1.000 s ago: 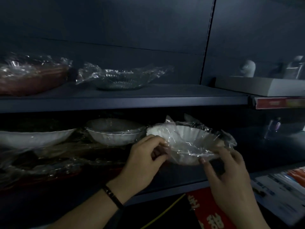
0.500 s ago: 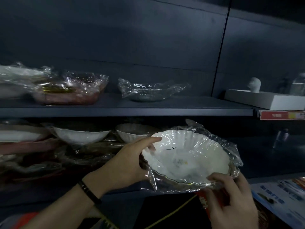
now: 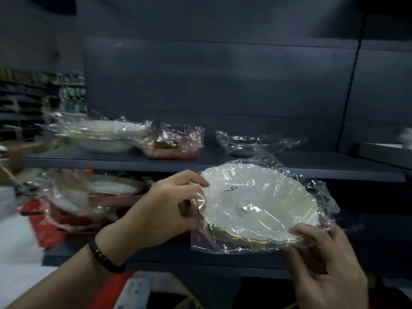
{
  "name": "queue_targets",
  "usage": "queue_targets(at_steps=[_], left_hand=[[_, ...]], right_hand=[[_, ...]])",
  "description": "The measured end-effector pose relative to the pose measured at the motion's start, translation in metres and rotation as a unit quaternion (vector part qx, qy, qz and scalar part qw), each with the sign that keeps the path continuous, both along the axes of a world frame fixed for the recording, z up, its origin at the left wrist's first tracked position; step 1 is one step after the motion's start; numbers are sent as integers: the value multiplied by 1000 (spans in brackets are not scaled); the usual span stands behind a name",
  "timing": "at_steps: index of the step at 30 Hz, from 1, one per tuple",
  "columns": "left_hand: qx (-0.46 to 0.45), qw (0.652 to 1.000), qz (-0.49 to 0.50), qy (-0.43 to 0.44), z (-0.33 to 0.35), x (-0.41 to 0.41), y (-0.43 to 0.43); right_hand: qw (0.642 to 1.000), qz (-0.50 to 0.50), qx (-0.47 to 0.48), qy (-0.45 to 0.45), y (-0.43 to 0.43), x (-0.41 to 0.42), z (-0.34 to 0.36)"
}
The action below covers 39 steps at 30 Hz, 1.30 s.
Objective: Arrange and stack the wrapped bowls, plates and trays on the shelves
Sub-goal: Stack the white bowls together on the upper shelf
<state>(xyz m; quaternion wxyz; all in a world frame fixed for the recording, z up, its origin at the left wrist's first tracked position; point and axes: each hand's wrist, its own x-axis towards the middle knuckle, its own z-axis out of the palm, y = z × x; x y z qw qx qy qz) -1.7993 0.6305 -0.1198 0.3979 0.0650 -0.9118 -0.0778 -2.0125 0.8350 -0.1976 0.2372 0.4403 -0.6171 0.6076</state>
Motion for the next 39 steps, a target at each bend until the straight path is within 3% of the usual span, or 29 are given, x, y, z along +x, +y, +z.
queue_targets(at_steps=[8,14,19,24,29,33,39], left_hand=[[-54,990,102,75,33,95,-5],[-142,970,146,133,67,147,-18],[-164,949,236,131,97,179,-63],[-186,935,261,152,135,191,-113],[-186,908,349,137,159,200,-195],[-135,916,348,149,147,199,-248],[-60,909,371,178,123,188,-309]], right_hand=[[989,133,-66,24,-52,60,50],[978,199,-50,45,-113,85,92],[965,252,-47,58,-181,103,132],[955,280,-67,74,-254,123,180],[960,256,11,112,-328,136,217],[941,260,172,132,-384,145,224],[927,223,258,154,-436,149,222]])
